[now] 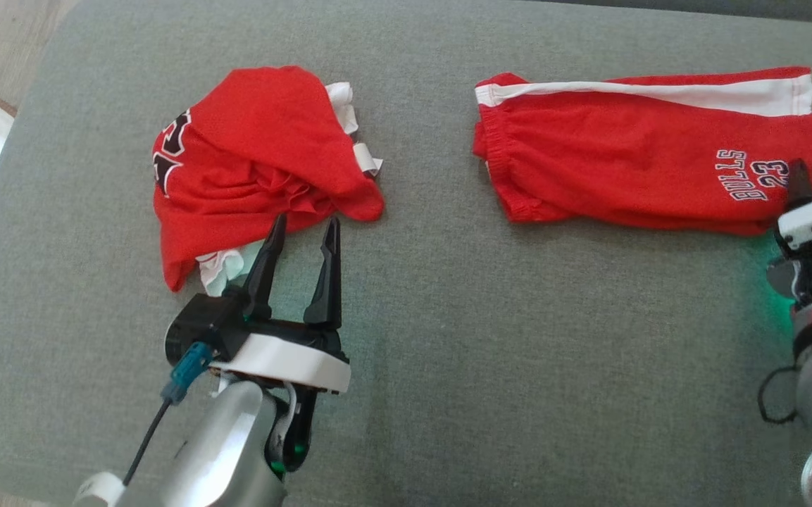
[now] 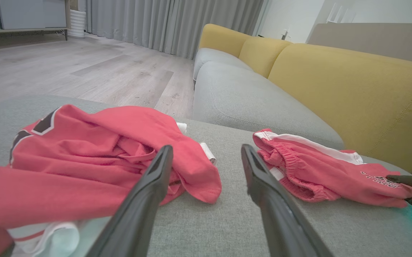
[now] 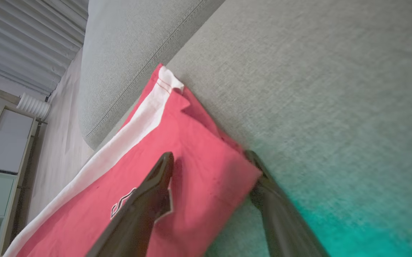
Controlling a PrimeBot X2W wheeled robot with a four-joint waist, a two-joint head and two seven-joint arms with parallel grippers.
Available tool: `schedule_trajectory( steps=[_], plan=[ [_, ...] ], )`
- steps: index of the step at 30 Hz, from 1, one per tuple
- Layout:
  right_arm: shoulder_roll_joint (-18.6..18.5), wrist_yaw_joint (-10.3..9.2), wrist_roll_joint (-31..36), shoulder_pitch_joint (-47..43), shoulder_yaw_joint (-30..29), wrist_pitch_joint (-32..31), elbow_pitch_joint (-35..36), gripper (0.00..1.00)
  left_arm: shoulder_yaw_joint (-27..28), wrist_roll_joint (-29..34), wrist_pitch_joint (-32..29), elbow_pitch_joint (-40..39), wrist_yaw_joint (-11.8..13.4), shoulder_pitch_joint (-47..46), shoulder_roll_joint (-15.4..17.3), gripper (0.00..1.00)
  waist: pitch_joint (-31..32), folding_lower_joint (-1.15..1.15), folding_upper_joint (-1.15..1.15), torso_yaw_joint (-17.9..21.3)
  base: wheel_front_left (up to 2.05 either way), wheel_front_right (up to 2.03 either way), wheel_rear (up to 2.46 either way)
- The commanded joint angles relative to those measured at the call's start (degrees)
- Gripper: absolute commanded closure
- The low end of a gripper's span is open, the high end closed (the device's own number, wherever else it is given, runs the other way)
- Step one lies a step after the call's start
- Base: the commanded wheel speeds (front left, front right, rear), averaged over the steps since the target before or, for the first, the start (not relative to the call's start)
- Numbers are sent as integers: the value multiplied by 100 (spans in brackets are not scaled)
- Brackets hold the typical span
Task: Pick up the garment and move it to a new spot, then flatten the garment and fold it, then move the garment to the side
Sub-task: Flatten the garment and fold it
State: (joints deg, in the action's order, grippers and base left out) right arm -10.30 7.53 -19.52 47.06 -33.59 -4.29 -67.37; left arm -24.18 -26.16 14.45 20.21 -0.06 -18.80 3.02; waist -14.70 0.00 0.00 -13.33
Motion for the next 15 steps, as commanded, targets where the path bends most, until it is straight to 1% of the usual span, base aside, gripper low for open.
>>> schedule_trajectory(
  steps=[1, 8, 9, 10, 11, 15],
  plan=[
    [37, -4, 74, 140, 83, 0, -40, 0, 132, 19, 54, -180, -4, -228, 16, 0, -31, 0, 0, -22, 0, 0, 0],
    [-34, -4, 451, 431, -22, 41, -405, 0, 48, 4, 54, -256, 46, -287, -7, 0, -162, 0, 0, -82, 0, 0, 0],
    [-30, -4, 482, 469, -36, 39, -429, 22, 47, -6, 54, -262, 48, -293, -8, 0, -177, 0, 0, -84, 0, 0, 0],
    [-24, -4, 509, 510, -45, 38, -448, 68, 51, -14, 54, -266, 52, -300, -9, 0, -188, 0, 0, -84, 0, 0, 0],
    [-20, -4, 532, 555, -45, 63, -457, 100, 57, -22, 54, -267, 54, -304, -10, 0, -197, 0, 0, -81, 0, 0, 0],
    [-22, -4, 570, 634, -38, 262, -453, 100, 69, -53, 54, -232, 52, -302, -12, 0, -150, 0, 0, -33, 0, 0, 0]
  ],
)
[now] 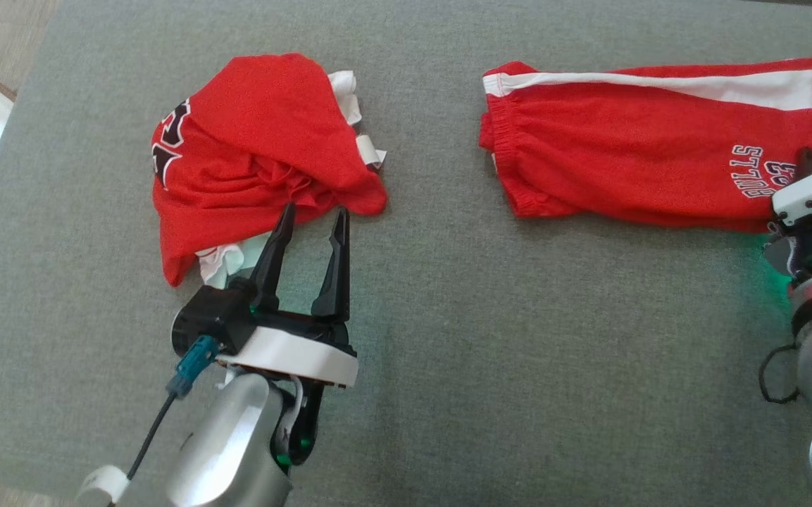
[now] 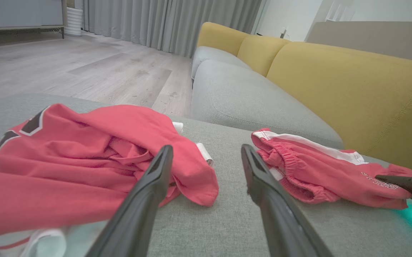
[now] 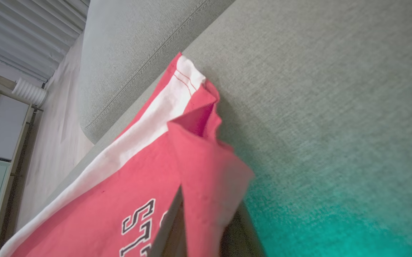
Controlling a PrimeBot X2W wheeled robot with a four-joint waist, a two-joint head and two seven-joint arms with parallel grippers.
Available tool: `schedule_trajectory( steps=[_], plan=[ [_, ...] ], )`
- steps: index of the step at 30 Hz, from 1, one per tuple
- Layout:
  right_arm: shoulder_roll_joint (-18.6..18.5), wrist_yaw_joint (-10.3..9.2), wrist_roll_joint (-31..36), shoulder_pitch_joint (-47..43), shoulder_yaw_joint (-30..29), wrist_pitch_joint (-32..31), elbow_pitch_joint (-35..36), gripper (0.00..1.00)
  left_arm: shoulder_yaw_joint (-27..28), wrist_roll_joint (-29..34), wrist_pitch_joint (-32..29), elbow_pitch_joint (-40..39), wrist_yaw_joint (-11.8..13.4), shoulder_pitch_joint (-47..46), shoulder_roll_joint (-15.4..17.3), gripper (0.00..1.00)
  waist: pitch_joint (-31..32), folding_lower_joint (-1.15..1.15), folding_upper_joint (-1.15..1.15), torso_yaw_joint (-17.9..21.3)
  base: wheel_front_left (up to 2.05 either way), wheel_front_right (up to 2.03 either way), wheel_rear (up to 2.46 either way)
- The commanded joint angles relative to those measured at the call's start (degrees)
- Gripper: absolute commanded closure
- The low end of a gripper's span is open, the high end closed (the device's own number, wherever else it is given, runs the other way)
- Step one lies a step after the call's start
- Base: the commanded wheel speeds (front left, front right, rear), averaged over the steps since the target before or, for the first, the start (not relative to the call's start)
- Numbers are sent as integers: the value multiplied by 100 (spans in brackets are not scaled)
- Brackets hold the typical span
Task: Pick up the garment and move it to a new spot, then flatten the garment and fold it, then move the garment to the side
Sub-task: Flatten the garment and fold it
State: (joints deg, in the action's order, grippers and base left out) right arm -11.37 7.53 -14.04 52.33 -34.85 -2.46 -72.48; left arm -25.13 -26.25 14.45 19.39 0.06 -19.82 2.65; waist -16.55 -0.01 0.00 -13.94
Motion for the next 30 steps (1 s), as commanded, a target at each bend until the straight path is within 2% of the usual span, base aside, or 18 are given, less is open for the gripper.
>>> schedule_trajectory(
  steps=[1, 11, 14, 22, 30],
  plan=[
    [91, -4, 22, 103, 107, 143, 73, 100, 169, -52, 54, -138, 37, -193, 24, 0, 67, 1, 0, 50, 0, 0, 0],
    [368, -4, -310, -223, 459, 522, 472, 100, 280, -25, 54, -93, 5, 7, 23, 0, 495, 1, 0, 393, 0, 0, 0],
    [311, -4, -401, -515, 596, 517, 606, 100, 311, -23, 54, -94, 4, 105, 23, 0, 669, 1, 0, 500, 0, 0, 0],
    [-53, -4, -627, -1186, 510, 474, 747, 100, 347, 0, 55, -89, -7, 340, 23, 0, 972, 1, 0, 664, 0, 0, 0],
    [41, -4, -688, -1223, 554, 540, 919, 100, 329, 44, 55, -133, -19, 375, 23, 0, 923, 1, 0, 683, 0, 0, 0]
  ],
)
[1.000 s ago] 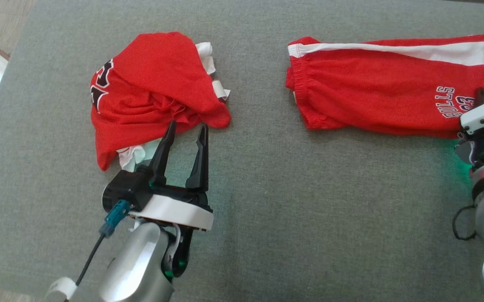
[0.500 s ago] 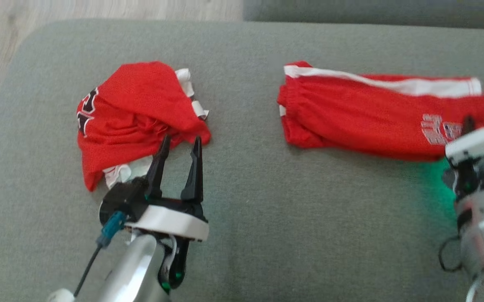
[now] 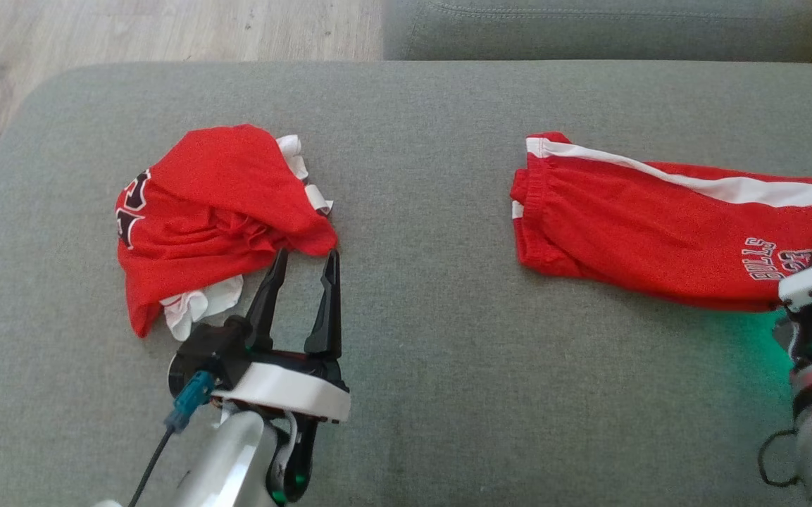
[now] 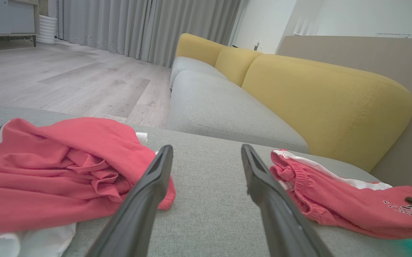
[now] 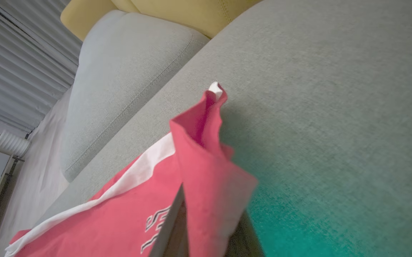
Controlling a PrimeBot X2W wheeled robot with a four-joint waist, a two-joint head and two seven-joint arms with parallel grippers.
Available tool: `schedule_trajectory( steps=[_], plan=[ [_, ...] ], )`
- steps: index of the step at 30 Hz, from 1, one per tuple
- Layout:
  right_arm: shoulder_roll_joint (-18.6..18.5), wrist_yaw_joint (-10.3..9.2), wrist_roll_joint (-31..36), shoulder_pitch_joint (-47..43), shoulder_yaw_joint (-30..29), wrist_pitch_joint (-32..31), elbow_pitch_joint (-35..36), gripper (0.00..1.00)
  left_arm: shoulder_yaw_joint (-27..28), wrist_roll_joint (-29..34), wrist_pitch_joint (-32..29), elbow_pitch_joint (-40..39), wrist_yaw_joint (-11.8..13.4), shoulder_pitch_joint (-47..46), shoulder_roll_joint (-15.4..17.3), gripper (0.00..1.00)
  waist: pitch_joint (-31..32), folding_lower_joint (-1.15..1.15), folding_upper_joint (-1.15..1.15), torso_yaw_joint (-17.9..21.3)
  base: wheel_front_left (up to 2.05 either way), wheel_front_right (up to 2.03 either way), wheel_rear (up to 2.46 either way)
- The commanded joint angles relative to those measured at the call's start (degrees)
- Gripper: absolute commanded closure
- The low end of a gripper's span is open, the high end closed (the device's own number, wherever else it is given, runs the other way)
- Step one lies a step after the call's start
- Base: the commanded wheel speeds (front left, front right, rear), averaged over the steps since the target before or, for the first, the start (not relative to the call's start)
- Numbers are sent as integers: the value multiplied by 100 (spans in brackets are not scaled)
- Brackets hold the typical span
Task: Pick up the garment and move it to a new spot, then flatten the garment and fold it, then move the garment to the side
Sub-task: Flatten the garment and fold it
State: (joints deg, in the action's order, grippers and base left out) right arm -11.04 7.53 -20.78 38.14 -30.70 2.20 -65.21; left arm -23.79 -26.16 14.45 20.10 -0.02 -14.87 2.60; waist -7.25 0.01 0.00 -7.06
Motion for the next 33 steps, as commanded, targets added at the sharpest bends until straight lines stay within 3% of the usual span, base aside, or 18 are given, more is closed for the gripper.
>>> schedule_trajectory(
  steps=[1, 9, 17, 25, 33],
  plan=[
    [43, -4, -10, 225, 194, 96, 249, 100, 189, 34, 55, -205, -12, -127, 28, 0, -13, -1, 0, -12, 0, 0, 0],
    [495, -4, -416, 81, 1134, 258, 1134, 100, 79, 10, 55, -78, -62, -146, 28, 0, 209, -1, 0, -204, 0, 0, 0],
    [676, -4, -1103, -327, 2166, 261, 1895, 100, 49, -40, 19, -95, -13, -88, 47, 0, 392, -1, 0, -541, 0, 0, 0],
    [721, -4, -1513, -528, 2914, 242, 2083, 100, 40, -86, -60, -187, 28, 2, 116, 0, 426, -1, 0, -809, 0, 0, 0],
    [654, -4, -1633, -561, 3746, 198, 1840, 100, 0, -108, -97, -289, 70, 16, 131, 0, 364, -1, 0, -939, 0, 0, 0]
  ],
)
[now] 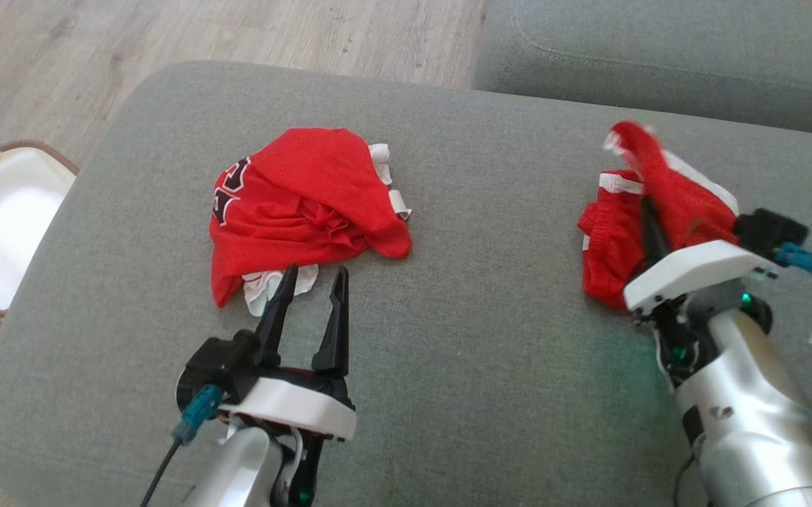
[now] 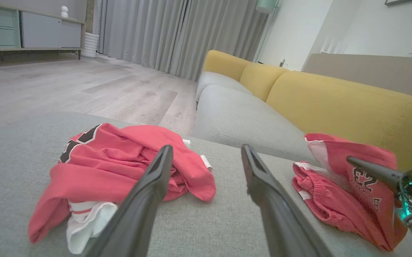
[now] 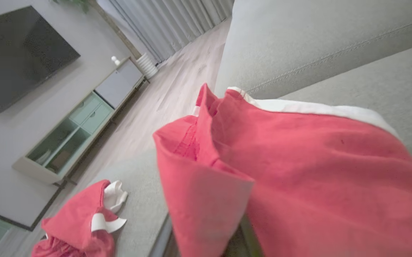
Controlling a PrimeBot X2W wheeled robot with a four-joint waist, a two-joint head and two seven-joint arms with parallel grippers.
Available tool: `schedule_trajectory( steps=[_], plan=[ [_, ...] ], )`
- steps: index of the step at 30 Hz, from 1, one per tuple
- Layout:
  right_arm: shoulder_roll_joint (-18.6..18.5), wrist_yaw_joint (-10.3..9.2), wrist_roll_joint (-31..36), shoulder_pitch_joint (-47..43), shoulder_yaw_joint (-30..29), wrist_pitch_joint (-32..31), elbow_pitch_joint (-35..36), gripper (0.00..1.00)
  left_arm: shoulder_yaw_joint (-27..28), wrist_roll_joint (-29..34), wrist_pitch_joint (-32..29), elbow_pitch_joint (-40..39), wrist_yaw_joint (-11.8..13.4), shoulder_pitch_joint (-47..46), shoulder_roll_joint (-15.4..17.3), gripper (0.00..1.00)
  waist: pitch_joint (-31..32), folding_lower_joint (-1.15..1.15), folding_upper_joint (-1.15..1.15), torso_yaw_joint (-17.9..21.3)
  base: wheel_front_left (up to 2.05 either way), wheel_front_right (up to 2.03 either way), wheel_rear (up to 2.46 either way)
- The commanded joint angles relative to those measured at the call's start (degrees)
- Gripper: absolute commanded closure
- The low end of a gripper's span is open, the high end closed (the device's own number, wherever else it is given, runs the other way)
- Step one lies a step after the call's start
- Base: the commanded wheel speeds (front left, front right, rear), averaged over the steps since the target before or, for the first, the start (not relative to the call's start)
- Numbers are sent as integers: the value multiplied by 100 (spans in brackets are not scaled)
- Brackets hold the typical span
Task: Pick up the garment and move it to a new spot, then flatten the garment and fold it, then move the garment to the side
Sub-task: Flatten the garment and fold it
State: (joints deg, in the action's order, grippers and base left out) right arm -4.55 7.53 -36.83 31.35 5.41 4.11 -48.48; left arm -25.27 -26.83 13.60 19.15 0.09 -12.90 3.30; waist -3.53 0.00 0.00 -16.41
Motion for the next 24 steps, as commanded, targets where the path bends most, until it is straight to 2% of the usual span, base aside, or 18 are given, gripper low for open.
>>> schedule_trajectory(
  steps=[1, 3, 4, 5, 11, 16, 21, 24],
  plan=[
    [-11, -4, -38, 119, 257, -15, 115, 100, 142, -42, -11, -200, 63, -185, 60, 0, -17, 0, 0, -10, 0, 0, 0],
    [-53, -4, -33, 118, 469, -131, -84, 100, 130, -47, -14, -204, 68, -189, 61, 0, -23, 0, 0, -19, 0, 0, 0],
    [-58, -4, -22, 118, 578, -206, -190, 3, 126, -51, -14, -202, 68, -188, 65, 0, -20, 0, 0, -20, 0, 0, 0],
    [-53, -4, -35, 121, 668, -228, -252, 0, 124, -55, -15, -198, 71, -186, 69, 0, -15, 0, 0, -16, 0, 0, 0],
    [-42, -4, 105, -58, 1582, -319, -366, 0, 139, -93, -30, -166, 102, -144, 116, 0, 121, 0, 0, 166, 0, 0, 0],
    [-122, -4, -225, -245, 2144, -373, 36, 0, 133, -11, -17, -158, 148, -147, 227, 0, 298, 0, 0, 529, 0, 0, 0],
    [-604, -4, -466, -354, 2396, -302, 699, 0, 200, -8, 31, -182, 201, -148, 259, 0, 457, 0, 0, 1001, 0, 0, 0],
    [-993, -4, -467, -358, 2263, -134, 1080, 0, 295, -27, 68, -220, 235, -166, 264, 0, 503, 0, 0, 1276, 0, 0, 0]
  ],
)
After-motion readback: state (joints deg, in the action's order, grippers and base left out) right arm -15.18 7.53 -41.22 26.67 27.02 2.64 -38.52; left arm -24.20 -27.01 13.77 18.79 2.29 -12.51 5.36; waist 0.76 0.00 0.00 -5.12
